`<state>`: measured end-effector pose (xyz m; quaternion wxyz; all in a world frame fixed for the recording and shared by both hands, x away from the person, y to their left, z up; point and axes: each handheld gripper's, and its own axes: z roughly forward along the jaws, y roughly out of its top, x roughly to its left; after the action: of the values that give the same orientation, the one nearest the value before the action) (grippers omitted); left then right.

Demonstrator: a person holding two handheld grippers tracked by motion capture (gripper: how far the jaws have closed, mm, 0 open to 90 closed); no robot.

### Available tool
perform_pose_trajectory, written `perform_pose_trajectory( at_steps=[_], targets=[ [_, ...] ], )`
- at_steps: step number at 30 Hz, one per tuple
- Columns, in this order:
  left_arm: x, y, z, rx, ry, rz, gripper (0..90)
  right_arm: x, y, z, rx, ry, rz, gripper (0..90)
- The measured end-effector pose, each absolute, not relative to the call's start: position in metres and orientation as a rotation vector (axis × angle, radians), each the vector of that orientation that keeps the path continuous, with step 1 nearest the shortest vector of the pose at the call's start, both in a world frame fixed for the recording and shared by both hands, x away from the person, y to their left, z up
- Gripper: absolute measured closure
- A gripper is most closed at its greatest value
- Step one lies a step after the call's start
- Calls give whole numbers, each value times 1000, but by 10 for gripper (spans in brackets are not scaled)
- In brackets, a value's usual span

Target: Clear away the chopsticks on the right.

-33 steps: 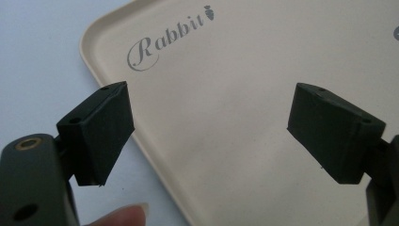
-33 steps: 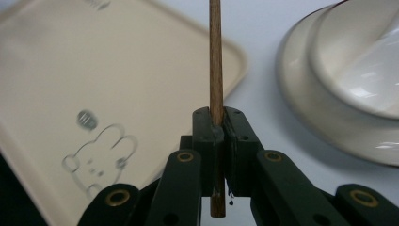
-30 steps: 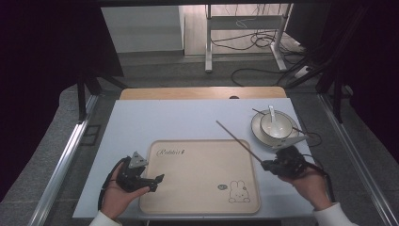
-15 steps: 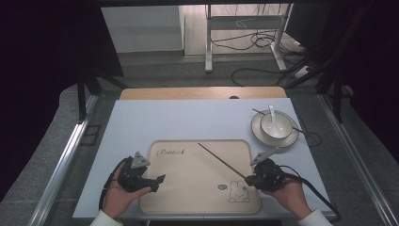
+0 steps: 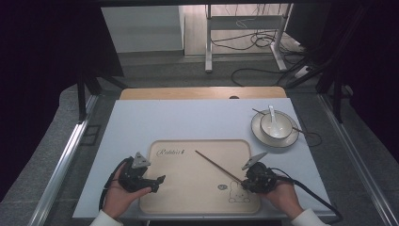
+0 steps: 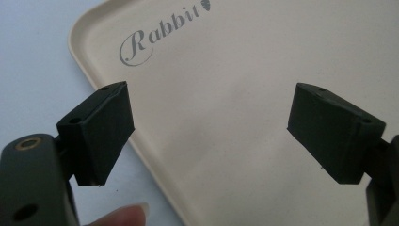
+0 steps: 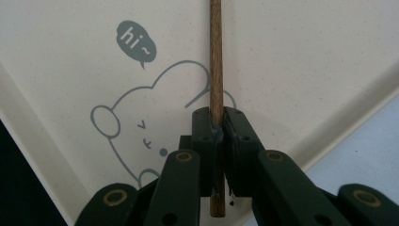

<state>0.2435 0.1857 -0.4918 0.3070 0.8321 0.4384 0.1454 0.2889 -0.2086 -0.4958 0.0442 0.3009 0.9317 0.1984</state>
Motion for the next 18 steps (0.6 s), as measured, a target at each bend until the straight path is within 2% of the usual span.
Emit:
perform_pose_trajectory(
  at_steps=[3,4,5,6,7,8,10,11,14,18],
  targets=[
    [243,185,-492,2203,1162,379,149,288,-208,-496,904,2851,616,800],
    [243,185,-492,2202,1163,380,149,287,-208,-495,896,2846,614,751],
    [243,185,-492,2202,1163,380,148,287,-208,-495,896,2846,614,751],
    [243,185,-492,2201,1163,381,149,287,-209,-494,879,2844,629,679],
    [243,185,-492,2200,1163,382,149,287,-209,-494,879,2844,629,679],
    [243,186,-492,2197,1164,382,149,285,-210,-488,858,2829,689,617],
    [243,186,-492,2197,1165,382,148,286,-214,-479,862,2803,759,564],
    [243,186,-492,2197,1165,382,149,286,-214,-479,862,2803,759,564],
    [243,187,-491,2200,1162,386,148,290,-235,-454,889,2691,878,473],
    [243,187,-490,2188,1164,394,149,298,-259,-436,919,2602,911,403]
  ],
)
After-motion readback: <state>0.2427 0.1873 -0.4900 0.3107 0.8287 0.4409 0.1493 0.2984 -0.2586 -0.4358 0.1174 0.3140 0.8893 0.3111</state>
